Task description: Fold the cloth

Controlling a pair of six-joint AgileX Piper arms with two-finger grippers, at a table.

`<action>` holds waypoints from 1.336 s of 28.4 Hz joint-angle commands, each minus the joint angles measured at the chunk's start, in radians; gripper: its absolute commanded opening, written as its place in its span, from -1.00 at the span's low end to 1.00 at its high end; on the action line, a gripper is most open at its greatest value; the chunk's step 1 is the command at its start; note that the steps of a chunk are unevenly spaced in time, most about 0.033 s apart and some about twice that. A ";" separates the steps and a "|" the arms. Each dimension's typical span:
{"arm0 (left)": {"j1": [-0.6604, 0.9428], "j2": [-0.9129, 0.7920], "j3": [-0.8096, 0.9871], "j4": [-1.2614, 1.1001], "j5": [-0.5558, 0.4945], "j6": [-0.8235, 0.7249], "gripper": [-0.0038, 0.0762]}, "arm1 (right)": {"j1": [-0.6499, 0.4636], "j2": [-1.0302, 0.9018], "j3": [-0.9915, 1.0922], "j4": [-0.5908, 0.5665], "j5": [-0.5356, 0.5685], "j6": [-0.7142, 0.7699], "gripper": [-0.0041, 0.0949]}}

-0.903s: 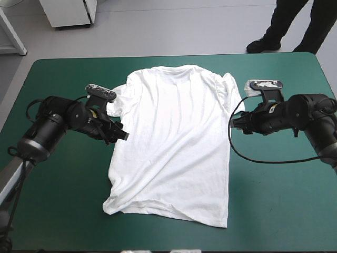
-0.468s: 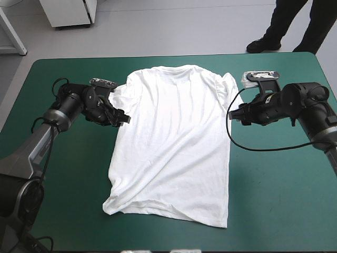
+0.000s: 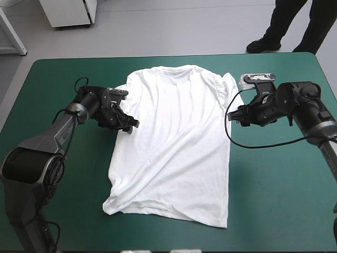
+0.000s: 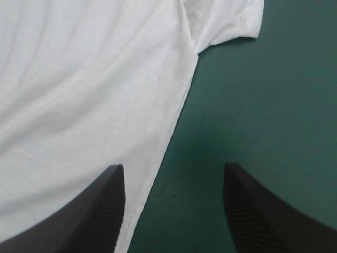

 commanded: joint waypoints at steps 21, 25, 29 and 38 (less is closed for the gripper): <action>-0.006 0.046 -0.025 -0.098 -0.003 0.041 -0.93 | -0.004 0.239 -0.033 0.103 -0.145 -0.052 0.31; -0.006 0.046 -0.025 -0.098 -0.003 0.041 -0.93 | -0.004 0.296 -0.034 0.109 -0.182 -0.052 0.31; -0.006 0.046 -0.025 -0.103 -0.003 0.041 -0.93 | -0.004 0.349 -0.054 0.095 -0.183 -0.052 0.31; -0.006 0.046 -0.025 -0.127 -0.001 0.055 -0.93 | 0.038 0.489 -0.181 -0.036 -0.089 -0.030 0.25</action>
